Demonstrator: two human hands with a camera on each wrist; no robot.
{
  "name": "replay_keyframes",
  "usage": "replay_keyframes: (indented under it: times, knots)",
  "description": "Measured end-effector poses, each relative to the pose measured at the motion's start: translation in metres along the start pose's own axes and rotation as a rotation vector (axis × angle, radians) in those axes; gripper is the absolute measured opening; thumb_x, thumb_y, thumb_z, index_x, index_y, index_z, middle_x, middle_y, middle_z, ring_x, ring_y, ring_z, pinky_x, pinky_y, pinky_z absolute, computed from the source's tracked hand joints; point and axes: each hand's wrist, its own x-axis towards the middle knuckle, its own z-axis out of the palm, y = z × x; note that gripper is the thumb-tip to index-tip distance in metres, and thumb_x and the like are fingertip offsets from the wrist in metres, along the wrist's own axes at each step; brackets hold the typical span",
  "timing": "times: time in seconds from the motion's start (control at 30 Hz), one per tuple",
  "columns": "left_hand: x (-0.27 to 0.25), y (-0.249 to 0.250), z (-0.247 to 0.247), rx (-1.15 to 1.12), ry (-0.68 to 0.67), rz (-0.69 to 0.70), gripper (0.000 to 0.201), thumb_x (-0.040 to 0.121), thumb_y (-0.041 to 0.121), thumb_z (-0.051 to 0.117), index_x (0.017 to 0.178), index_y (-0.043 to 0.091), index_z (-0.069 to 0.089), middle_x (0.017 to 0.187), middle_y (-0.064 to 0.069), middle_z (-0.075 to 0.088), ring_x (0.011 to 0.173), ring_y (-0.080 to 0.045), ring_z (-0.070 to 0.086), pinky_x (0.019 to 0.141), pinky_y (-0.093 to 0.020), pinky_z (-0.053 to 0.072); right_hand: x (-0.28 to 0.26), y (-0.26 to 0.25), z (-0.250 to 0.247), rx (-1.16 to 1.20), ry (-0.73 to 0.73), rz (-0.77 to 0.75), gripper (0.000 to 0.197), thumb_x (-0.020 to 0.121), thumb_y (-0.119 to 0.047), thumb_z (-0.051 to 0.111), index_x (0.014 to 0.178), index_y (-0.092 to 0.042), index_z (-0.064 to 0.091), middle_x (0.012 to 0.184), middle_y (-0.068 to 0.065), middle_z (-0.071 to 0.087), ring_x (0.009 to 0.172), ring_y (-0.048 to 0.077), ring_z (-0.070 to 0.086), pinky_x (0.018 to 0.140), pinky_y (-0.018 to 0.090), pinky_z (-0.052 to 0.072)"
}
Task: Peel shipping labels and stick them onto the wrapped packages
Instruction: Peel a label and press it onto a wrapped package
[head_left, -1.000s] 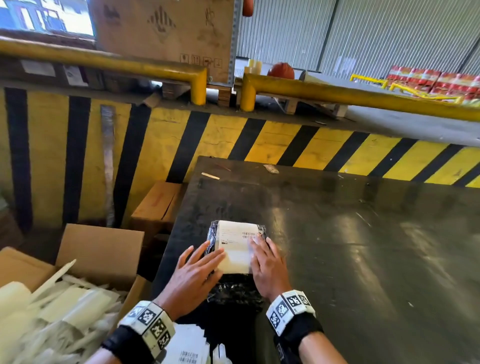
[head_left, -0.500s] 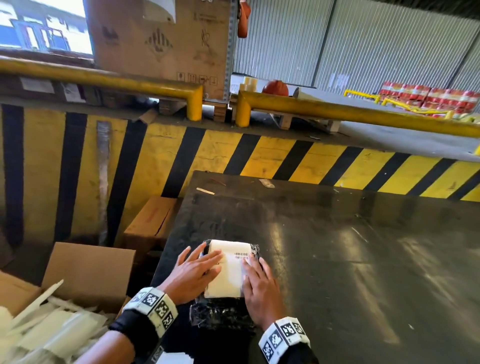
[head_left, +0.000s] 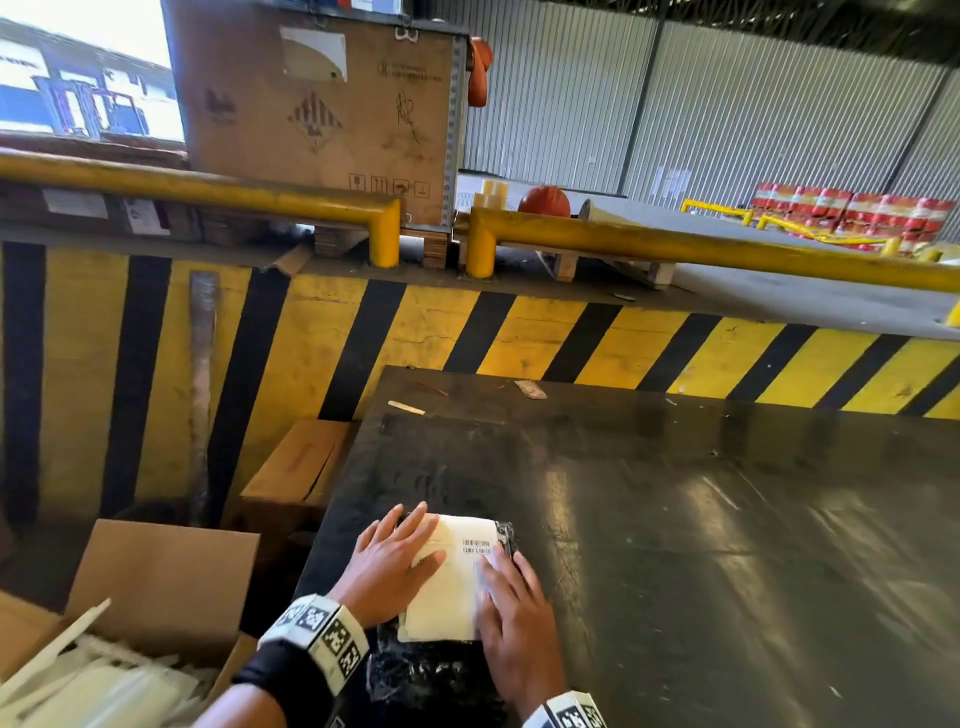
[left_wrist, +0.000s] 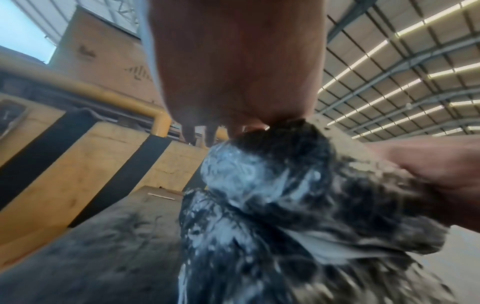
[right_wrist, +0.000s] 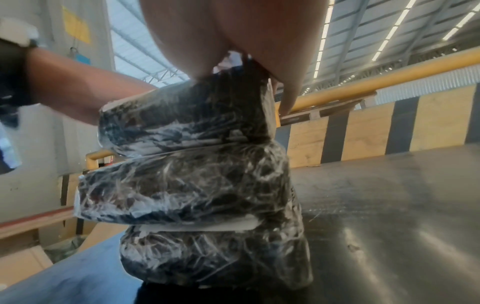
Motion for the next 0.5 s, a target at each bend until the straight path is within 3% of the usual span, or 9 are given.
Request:
replay_keyframes:
  times: [0.03, 0.1, 0.17, 0.2, 0.3, 0.37, 0.43, 0.5]
  knots:
    - [-0.009, -0.001, 0.004, -0.055, 0.023, -0.033, 0.129, 0.041, 0.091, -0.024, 0.150, 0.033, 0.015, 0.159, 0.011, 0.000, 0.147, -0.014, -0.007, 0.118, -0.040, 0.002, -0.001, 0.001, 0.002, 0.038, 0.023, 0.005, 0.068, 0.084, -0.057, 0.013, 0.136, -0.028, 0.047, 0.149, -0.016, 0.029, 0.142, 0.011, 0.020, 0.116, 0.027, 0.019]
    - [-0.029, -0.004, 0.011, -0.182, 0.047, -0.086, 0.113, 0.053, 0.094, -0.007, 0.149, 0.037, 0.010, 0.158, 0.013, -0.006, 0.145, -0.012, -0.011, 0.117, -0.040, 0.001, -0.003, 0.003, 0.001, 0.121, 0.057, 0.049, 0.078, 0.080, -0.073, 0.017, 0.136, -0.026, 0.047, 0.147, -0.019, 0.024, 0.142, 0.011, 0.022, 0.117, 0.029, 0.019]
    - [-0.052, -0.002, 0.018, -0.320, 0.010, -0.119, 0.090, 0.071, 0.086, 0.020, 0.148, 0.042, 0.003, 0.155, 0.016, -0.008, 0.145, -0.010, -0.011, 0.117, -0.042, 0.001, -0.004, 0.006, -0.003, 0.196, 0.054, 0.147, 0.098, 0.067, -0.088, 0.013, 0.139, -0.028, 0.041, 0.146, -0.020, 0.017, 0.142, 0.011, 0.018, 0.117, 0.033, 0.016]
    - [-0.062, -0.001, 0.022, -0.380, -0.003, -0.121, 0.087, 0.073, 0.085, 0.026, 0.146, 0.045, 0.000, 0.154, 0.018, -0.009, 0.145, -0.010, -0.011, 0.117, -0.043, 0.002, -0.007, 0.009, -0.002, 0.216, 0.037, 0.202, 0.098, 0.065, -0.090, 0.018, 0.142, -0.031, 0.036, 0.148, -0.019, 0.015, 0.142, 0.012, 0.016, 0.117, 0.036, 0.016]
    - [-0.075, 0.002, 0.032, -0.486, 0.027, -0.079, 0.100, 0.056, 0.097, 0.020, 0.141, 0.051, -0.004, 0.152, 0.021, -0.011, 0.144, -0.005, -0.010, 0.117, -0.040, 0.001, -0.015, 0.014, -0.005, 0.350, -0.028, 0.339, 0.079, 0.070, -0.083, 0.038, 0.139, -0.050, 0.021, 0.152, -0.008, 0.029, 0.137, 0.016, 0.032, 0.113, 0.045, 0.029]
    - [-0.076, 0.007, 0.035, -0.464, 0.063, -0.056, 0.102, 0.053, 0.099, 0.015, 0.140, 0.050, -0.004, 0.150, 0.022, -0.011, 0.142, -0.001, -0.012, 0.116, -0.034, -0.001, -0.024, 0.014, -0.011, 0.415, -0.046, 0.374, 0.075, 0.078, -0.072, 0.047, 0.143, -0.045, 0.019, 0.143, -0.003, 0.045, 0.125, 0.015, 0.047, 0.108, 0.039, 0.038]
    - [-0.076, 0.015, 0.036, -0.417, 0.067, -0.027, 0.106, 0.053, 0.098, 0.012, 0.144, 0.044, -0.005, 0.147, 0.023, -0.012, 0.140, 0.001, -0.014, 0.116, -0.033, -0.003, -0.031, 0.014, -0.022, 0.394, -0.059, 0.380, 0.071, 0.086, -0.059, 0.048, 0.147, -0.036, 0.018, 0.141, -0.003, 0.048, 0.123, 0.016, 0.050, 0.105, 0.032, 0.038]
    - [-0.079, 0.020, 0.040, -0.429, 0.027, -0.009, 0.105, 0.061, 0.094, 0.011, 0.146, 0.037, -0.009, 0.146, 0.023, -0.013, 0.138, 0.002, -0.012, 0.117, -0.033, -0.004, -0.040, 0.017, -0.030, 0.389, -0.077, 0.383, 0.071, 0.088, -0.056, 0.047, 0.148, -0.035, 0.016, 0.140, -0.002, 0.049, 0.123, 0.016, 0.051, 0.104, 0.030, 0.038]
